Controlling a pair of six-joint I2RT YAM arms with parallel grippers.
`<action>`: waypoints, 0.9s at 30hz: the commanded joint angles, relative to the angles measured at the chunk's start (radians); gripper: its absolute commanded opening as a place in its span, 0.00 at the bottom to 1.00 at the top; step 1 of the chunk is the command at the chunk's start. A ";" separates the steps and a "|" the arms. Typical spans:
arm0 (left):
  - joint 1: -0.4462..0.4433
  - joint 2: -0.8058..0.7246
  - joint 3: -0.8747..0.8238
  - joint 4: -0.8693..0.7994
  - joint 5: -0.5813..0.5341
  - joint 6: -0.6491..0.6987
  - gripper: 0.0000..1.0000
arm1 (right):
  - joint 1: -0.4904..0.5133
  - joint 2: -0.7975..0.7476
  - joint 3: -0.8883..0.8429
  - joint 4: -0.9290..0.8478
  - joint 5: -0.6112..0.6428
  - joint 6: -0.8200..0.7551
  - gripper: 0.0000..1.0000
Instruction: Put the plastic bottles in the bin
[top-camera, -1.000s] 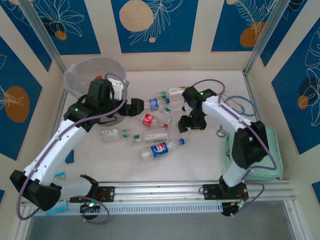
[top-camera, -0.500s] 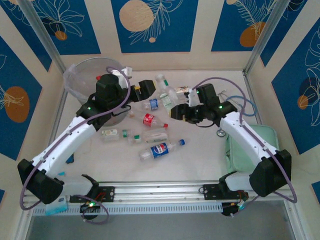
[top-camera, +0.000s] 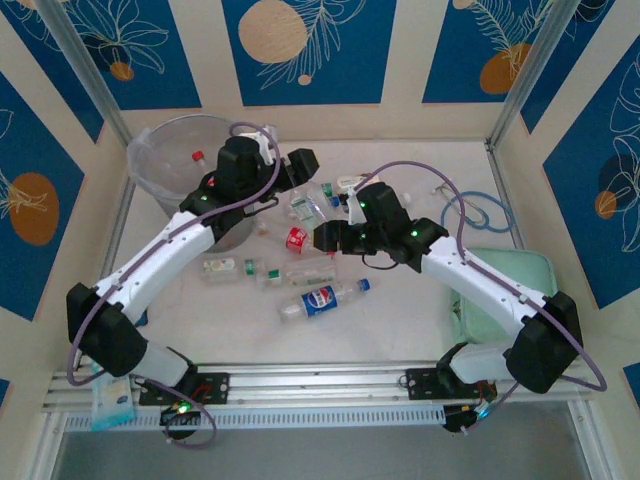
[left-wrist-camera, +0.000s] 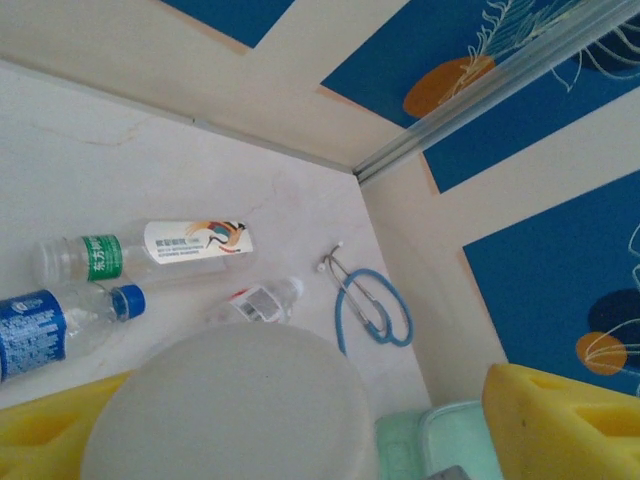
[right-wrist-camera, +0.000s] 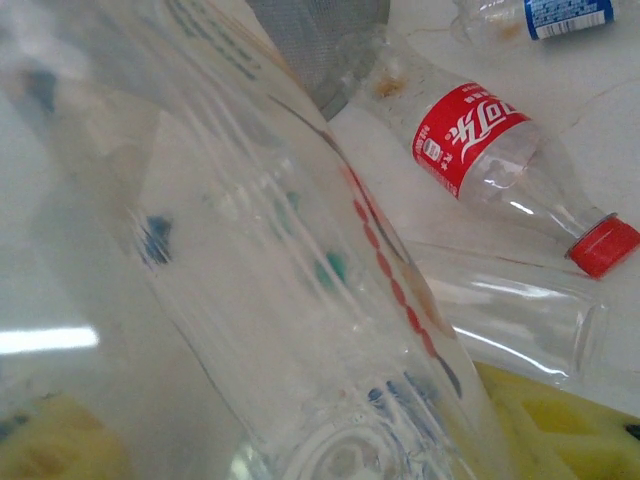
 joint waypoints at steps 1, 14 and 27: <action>0.006 0.005 0.031 0.024 0.012 -0.051 0.68 | -0.011 -0.029 0.014 0.005 0.043 0.007 0.11; -0.018 0.100 0.198 -0.097 -0.013 -0.006 0.22 | -0.203 0.046 0.104 -0.031 -0.201 -0.021 0.18; 0.003 0.243 0.561 -0.288 0.025 0.150 0.14 | -0.298 -0.012 0.191 -0.232 -0.175 -0.200 0.99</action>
